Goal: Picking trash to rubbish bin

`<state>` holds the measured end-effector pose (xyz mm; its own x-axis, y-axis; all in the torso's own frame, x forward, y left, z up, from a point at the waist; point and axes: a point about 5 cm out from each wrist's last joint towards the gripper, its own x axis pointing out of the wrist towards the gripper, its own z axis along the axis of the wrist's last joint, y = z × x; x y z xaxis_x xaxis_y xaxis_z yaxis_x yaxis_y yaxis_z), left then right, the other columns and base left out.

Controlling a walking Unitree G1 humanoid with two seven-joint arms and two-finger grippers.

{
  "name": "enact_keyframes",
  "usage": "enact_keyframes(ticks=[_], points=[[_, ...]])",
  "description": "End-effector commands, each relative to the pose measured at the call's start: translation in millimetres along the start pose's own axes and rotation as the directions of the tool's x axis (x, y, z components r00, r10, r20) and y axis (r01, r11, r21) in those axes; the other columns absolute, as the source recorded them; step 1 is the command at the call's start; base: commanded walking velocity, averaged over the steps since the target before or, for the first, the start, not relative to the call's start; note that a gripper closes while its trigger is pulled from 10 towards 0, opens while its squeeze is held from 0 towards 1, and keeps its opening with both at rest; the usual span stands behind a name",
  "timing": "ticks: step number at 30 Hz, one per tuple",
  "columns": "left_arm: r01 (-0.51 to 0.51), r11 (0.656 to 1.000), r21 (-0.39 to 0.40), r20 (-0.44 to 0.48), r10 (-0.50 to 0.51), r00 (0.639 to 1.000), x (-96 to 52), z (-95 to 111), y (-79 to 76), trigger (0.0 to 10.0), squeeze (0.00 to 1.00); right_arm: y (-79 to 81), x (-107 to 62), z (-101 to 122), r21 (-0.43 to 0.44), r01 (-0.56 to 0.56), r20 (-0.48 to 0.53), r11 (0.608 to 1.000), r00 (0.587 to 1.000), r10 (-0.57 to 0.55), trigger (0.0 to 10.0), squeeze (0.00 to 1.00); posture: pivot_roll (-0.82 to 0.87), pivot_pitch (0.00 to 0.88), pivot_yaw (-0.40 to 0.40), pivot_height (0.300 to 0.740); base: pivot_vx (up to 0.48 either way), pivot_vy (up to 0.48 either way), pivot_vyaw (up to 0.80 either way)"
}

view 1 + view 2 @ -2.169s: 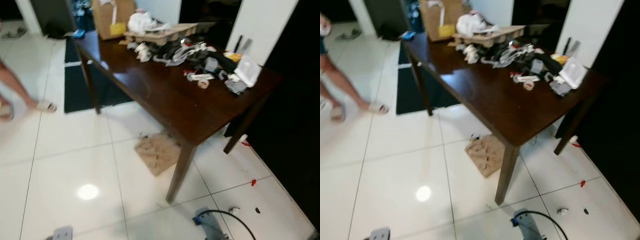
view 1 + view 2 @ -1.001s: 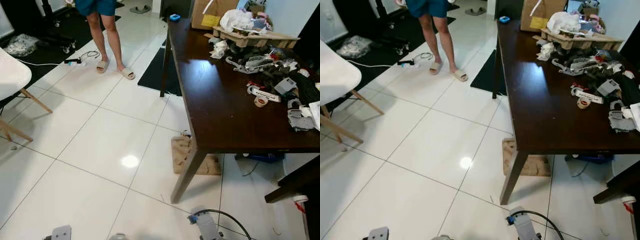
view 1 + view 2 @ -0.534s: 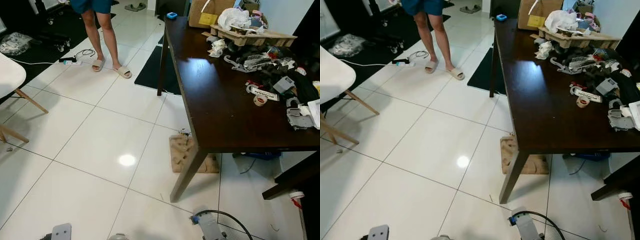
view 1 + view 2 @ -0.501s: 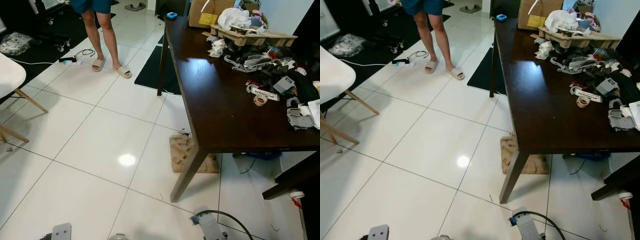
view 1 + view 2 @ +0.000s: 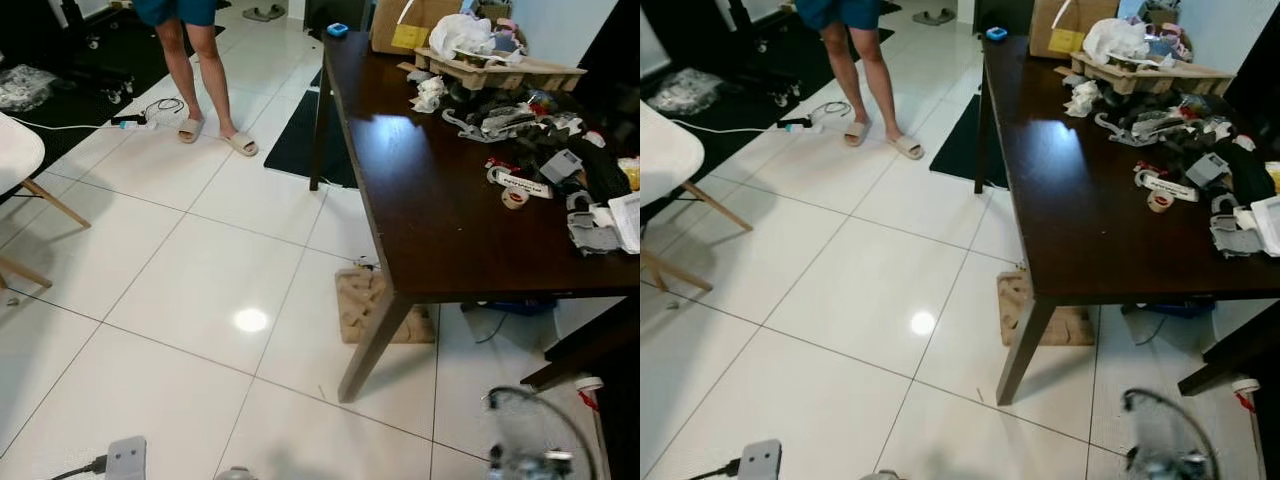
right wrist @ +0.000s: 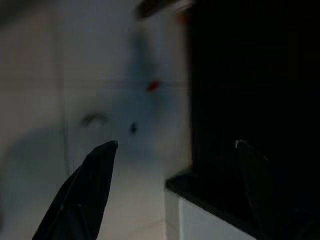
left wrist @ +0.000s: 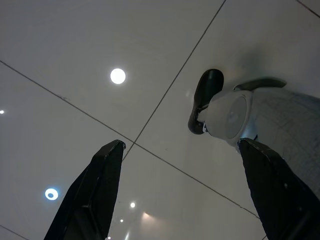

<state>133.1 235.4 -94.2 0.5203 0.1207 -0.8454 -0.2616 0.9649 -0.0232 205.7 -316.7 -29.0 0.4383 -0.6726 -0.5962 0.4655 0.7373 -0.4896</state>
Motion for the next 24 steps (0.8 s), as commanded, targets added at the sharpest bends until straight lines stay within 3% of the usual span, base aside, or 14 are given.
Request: enact_keyframes(ticks=[1,4,5,7,9,10,11,16,18,19,21,22,23,24], points=[[0.002,1.0,0.02,-0.023,-0.001,1.0,-1.8,-6.8,2.9,10.0,0.0,-16.0,4.6,15.2,0.1,0.088,0.025,0.991,0.996,-0.091,10.0,0.0,0.22,0.108,-0.037,0.74,0.0,0.0,0.0],[0.005,1.0,0.02,-0.022,-0.005,1.0,-1.8,-6.6,2.6,10.0,0.0,-23.2,6.5,26.6,0.154,0.121,0.044,0.981,0.991,-0.129,10.0,0.0,0.22,0.108,-0.037,0.74,0.0,0.0,0.0],[0.008,1.0,0.019,-0.019,-0.008,1.0,-1.6,-5.7,2.6,10.0,0.0,-32.7,8.3,48.1,0.271,0.137,0.079,0.953,0.983,-0.164,10.0,0.0,0.23,0.108,-0.04,0.74,0.0,0.0,0.0],[0.008,1.0,0.019,-0.019,-0.008,1.0,-1.6,-5.7,2.6,10.0,0.0,-32.7,8.3,48.1,0.271,0.137,0.079,0.953,0.983,-0.164,10.0,0.0,0.23,0.108,-0.04,0.74,0.0,0.0,0.0],[0.01,1.0,0.018,-0.012,-0.01,1.0,-1.5,-4.0,3.6,10.0,0.0,-47.0,4.4,109.2,0.477,0.071,0.221,0.876,0.955,-0.198,10.0,0.0,0.23,0.108,-0.04,0.74,0.0,0.0,0.0],[0.01,1.0,0.018,-0.012,-0.01,1.0,-1.5,-4.0,3.6,10.0,0.0,-47.0,4.4,109.2,0.477,0.071,0.221,0.876,0.955,-0.198,10.0,0.0,0.23,0.108,-0.04,0.74,0.0,0.0,0.0],[0.01,1.0,0.019,-0.012,-0.01,1.0,-1.7,-4.1,4.3,10.0,0.0,-48.6,-1.6,137.8,0.546,-0.005,0.301,0.838,0.934,-0.19,10.0,0.0,0.22,0.109,-0.04,0.74,0.0,0.0,0.0],[0.007,1.0,0.017,-0.016,-0.006,1.0,-2.2,-5.4,5.4,10.0,0.0,-42.8,-17.1,183.6,0.61,-0.199,0.456,0.767,0.88,-0.134,10.0,0.0,0.22,0.109,-0.039,0.74,0.0,0.0,0.0],[0.006,1.0,0.014,-0.015,-0.006,1.0,-2.2,-6.5,4.1,10.0,0.0,-26.9,-42.8,231.5,0.571,-0.484,0.653,0.663,0.757,-0.009,10.0,0.0,0.22,0.109,-0.039,0.74,0.0,0.0,0.0],[0.006,1.0,0.014,-0.015,-0.006,1.0,-2.2,-6.5,4.1,10.0,0.0,-26.9,-42.8,231.5,0.571,-0.484,0.653,0.663,0.757,-0.009,10.0,0.0,0.22,0.109,-0.039,0.74,0.0,0.0,0.0],[0.01,1.0,0.012,-0.012,-0.009,1.0,-2.0,-6.6,2.6,10.0,0.0,-6.6,-68.0,261.1,0.425,-0.68,0.791,0.598,0.6,0.119,10.0,0.0,0.22,0.109,-0.039,0.74,0.0,0.0,0.0],[0.013,1.0,0.013,-0.009,-0.013,1.0,-2.0,-6.5,2.2,10.0,0.0,6.2,-79.5,268.9,0.323,-0.739,0.834,0.592,0.518,0.192,10.0,0.0,0.23,0.112,-0.041,0.74,0.0,0.0,0.0],[0.015,1.0,0.014,-0.007,-0.015,1.0,-2.0,-6.4,2.0,10.0,0.0,14.1,-86.3,272.5,0.256,-0.766,0.851,0.59,0.468,0.237,10.0,0.0,0.23,0.112,-0.041,0.74,0.0,0.0,0.0],[0.015,1.0,0.014,-0.007,-0.015,1.0,-2.0,-6.4,2.0,10.0,0.0,14.1,-86.3,272.5,0.256,-0.766,0.851,0.59,0.468,0.237,10.0,0.0,0.23,0.112,-0.041,0.74,0.0,0.0,0.0]])
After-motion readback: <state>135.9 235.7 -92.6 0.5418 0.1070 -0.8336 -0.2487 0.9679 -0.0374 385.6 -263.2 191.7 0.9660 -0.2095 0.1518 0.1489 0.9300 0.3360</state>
